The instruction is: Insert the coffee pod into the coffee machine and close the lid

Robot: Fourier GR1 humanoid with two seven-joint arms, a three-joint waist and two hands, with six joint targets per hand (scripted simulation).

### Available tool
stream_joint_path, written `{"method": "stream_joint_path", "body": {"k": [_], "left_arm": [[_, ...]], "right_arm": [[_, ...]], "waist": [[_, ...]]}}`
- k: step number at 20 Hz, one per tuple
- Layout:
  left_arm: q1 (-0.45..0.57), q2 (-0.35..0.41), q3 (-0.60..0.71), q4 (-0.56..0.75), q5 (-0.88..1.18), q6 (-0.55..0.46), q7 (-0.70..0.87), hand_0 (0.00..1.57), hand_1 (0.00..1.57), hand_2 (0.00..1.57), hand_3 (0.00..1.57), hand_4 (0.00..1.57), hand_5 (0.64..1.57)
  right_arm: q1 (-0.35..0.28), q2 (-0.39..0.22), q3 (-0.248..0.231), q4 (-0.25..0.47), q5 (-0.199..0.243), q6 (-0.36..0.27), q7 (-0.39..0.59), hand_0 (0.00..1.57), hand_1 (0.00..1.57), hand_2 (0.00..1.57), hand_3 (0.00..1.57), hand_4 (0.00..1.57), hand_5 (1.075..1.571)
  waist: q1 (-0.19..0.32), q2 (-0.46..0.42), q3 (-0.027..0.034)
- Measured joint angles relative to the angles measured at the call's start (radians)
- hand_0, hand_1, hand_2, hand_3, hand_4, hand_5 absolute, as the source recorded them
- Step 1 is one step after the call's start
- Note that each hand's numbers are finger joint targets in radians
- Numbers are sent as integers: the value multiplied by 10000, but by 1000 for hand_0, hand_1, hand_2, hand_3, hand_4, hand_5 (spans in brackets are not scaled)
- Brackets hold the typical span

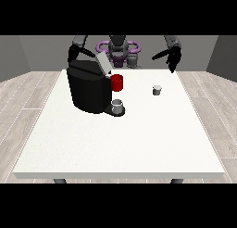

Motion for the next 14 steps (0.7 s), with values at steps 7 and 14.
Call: {"method": "stream_joint_path", "body": {"k": [7,14], "left_arm": [[-1237,705,79,1690,-968,-64,-53,0,0,0,0,0,1571],[-2012,767,-249,3295,-2053,106,-405,0,0,0,0,0,1571]], "right_arm": [[-412,381,399,49,221,-112,-2,0,0,0,0,0,1571],[-816,605,486,301,192,-128,464,0,0,0,0,0,1571]], "waist": [[-597,866,-3],[-660,1164,0]]}}
